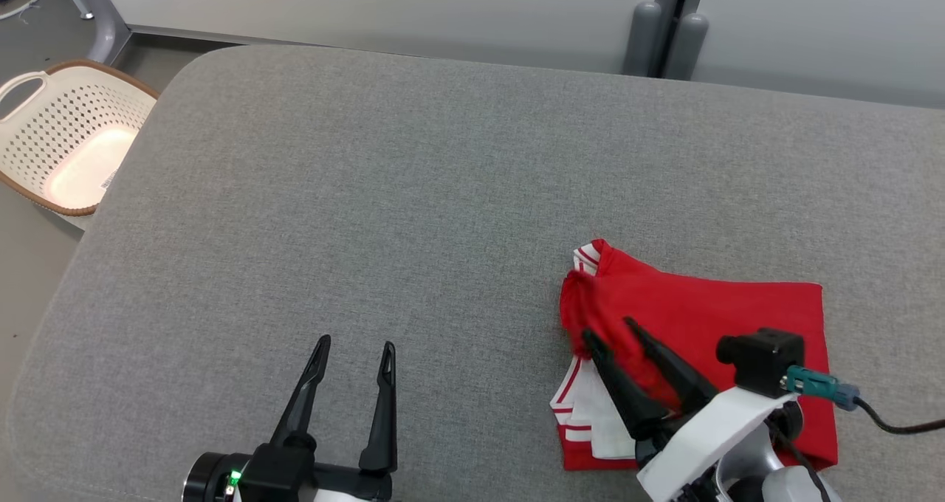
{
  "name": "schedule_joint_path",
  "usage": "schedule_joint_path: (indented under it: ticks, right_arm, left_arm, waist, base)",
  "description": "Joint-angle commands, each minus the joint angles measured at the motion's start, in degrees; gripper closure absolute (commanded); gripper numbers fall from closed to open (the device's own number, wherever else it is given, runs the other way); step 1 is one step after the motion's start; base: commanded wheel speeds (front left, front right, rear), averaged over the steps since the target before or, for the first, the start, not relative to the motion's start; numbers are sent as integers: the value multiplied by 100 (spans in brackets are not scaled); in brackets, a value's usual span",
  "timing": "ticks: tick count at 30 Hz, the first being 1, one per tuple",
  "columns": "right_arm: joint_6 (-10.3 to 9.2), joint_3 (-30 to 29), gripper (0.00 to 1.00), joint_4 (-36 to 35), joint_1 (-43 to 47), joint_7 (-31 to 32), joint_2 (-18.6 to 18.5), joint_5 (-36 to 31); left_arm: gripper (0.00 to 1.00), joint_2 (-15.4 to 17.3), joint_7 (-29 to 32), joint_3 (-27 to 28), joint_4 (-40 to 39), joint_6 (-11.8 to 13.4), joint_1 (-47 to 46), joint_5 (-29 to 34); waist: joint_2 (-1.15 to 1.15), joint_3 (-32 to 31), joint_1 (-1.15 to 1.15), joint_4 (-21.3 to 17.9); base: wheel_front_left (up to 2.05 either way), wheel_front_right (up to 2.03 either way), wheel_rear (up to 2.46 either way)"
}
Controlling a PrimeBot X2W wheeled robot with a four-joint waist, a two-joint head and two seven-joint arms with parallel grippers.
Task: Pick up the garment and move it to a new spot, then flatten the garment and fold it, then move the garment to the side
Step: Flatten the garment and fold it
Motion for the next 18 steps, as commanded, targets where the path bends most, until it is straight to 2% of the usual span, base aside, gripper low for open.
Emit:
schedule_joint_path:
  ticks: [1,7,14,15,18]
  right_arm:
    - [-2,-6,0,-93,-76,-108,-10,156]
    - [-1,-240,0,-397,-148,-650,-375,488]
    - [-2,-649,0,53,-35,-1765,-985,-295]
    - [-2,-649,0,53,-35,-1765,-985,-295]
    - [-1,-754,0,467,46,-2291,-969,-599]
  left_arm:
    - [0,15,-7,8,9,45,-79,-39]
    - [0,15,-7,56,41,79,-103,-27]
    - [0,16,-7,235,-39,137,-38,-22]
    - [0,16,-7,235,-39,137,-38,-22]
    - [0,15,-7,318,-55,214,82,-92]
  waist:
    - [0,1,0,-45]
    - [0,-110,0,-325]
    - [0,-366,0,-762]
    - [0,-366,0,-762]
    - [0,-509,0,-951]
  base:
    - [0,0,0]
    - [0,0,0]
    - [0,0,0]
    - [0,0,0]
    - [0,0,0]
